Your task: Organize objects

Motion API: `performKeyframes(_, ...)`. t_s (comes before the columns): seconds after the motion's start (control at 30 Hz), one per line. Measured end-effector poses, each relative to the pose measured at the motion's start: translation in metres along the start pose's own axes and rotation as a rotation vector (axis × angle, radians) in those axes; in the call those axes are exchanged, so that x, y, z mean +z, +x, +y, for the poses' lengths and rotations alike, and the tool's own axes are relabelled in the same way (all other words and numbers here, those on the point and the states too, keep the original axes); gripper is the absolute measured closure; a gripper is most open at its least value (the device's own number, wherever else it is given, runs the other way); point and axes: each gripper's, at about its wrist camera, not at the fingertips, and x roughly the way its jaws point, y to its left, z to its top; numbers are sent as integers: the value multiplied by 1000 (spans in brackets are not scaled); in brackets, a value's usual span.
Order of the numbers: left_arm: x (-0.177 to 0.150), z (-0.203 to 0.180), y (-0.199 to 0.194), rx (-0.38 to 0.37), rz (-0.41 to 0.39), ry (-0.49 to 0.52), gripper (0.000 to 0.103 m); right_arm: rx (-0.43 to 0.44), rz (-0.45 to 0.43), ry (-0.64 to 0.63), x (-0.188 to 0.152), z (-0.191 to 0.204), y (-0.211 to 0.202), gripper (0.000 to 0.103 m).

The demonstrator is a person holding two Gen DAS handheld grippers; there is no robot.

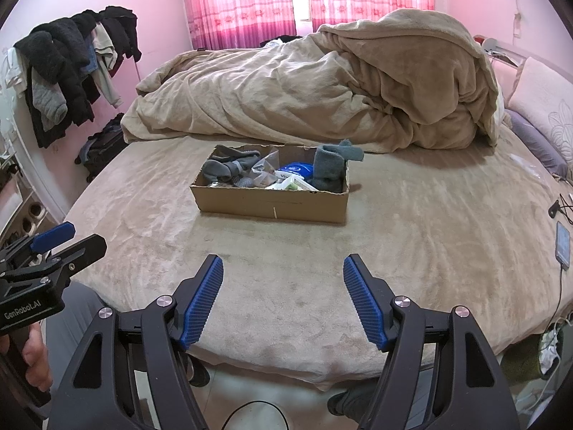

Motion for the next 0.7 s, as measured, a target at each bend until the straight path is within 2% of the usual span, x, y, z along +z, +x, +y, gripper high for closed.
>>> performKeyframes(0.7, -1, 4, 5, 6, 0, 1, 19, 1, 1, 1, 0, -1, 0, 30)
